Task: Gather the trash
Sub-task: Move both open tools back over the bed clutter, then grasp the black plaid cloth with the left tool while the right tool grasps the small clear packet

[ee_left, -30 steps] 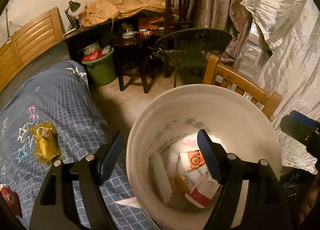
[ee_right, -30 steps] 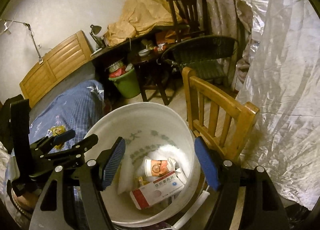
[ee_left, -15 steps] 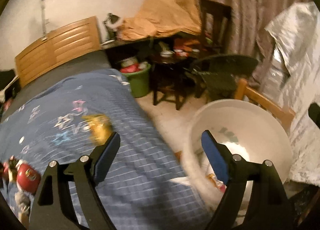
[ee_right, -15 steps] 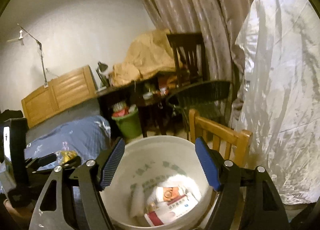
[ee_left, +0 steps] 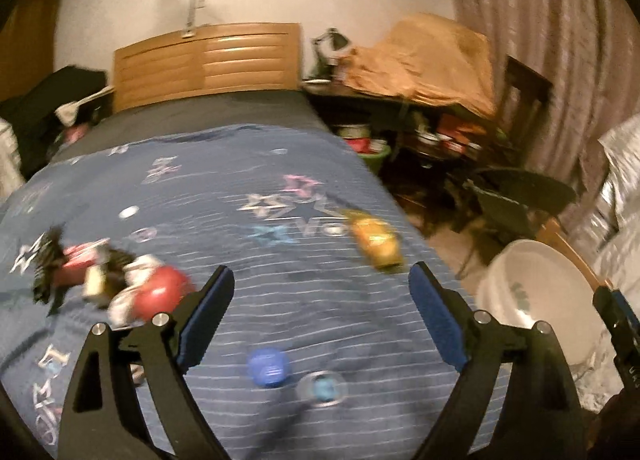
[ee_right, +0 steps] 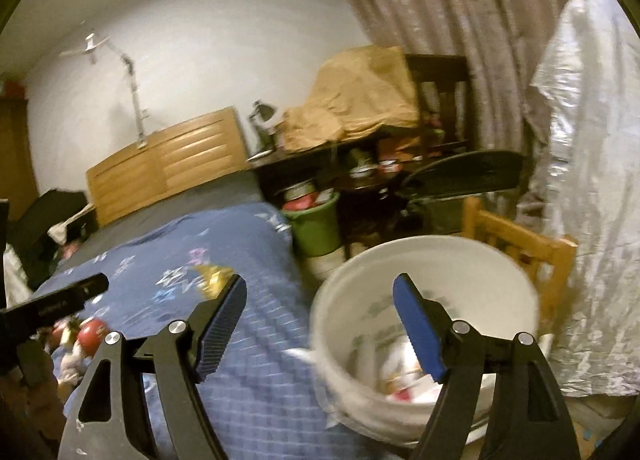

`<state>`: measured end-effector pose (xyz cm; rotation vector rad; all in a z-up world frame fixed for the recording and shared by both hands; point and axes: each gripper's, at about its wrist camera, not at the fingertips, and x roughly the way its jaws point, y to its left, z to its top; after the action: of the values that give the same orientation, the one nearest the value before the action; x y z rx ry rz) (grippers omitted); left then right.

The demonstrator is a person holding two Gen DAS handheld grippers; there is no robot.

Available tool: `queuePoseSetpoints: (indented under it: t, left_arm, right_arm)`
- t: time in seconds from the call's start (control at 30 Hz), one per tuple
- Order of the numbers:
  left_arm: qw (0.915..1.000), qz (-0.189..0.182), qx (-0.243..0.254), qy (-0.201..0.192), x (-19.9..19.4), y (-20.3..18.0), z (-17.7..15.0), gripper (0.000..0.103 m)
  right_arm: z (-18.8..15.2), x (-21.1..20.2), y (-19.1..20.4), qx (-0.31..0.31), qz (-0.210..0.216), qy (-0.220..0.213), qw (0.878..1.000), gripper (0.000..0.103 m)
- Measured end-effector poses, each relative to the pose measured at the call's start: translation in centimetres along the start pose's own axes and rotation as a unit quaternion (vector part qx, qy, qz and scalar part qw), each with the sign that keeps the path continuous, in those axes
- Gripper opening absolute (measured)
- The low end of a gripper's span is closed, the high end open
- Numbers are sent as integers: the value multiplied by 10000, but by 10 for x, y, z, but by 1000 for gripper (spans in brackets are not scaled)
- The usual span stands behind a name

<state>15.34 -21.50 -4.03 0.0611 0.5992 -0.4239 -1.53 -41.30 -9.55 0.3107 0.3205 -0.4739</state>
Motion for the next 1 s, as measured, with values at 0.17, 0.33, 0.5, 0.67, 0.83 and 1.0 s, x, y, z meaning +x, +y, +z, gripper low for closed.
queuePoseSetpoints:
  t: [0.17,0.33,0.5,0.67,0.83,1.0]
  left_arm:
    - [9969,577,-530,-36,-14,88,-6,86]
    - [9825,1313,-1322,23,-24,206,-14,86]
    - [9643,1613,-2091,214,-29,306,-29,86]
    - [9617,1533,-2231,434,-6,356,-30,86]
    - [9684,1226,-2116,491,32,374,-16,91]
    - [9677,967,-2276,487,72,383,-14,91]
  right_arm:
    - [-15,15,67,-452,529,429,9966,78]
    - [-32,29,148,-1083,1169,842,9836,78]
    - [-41,39,218,-1636,1701,1041,9662,78]
    - [-45,50,265,-1962,2012,1151,9528,78]
    - [-50,62,329,-2355,2473,1316,9306,78]
    - [-52,94,397,-2511,3029,1741,9027,78]
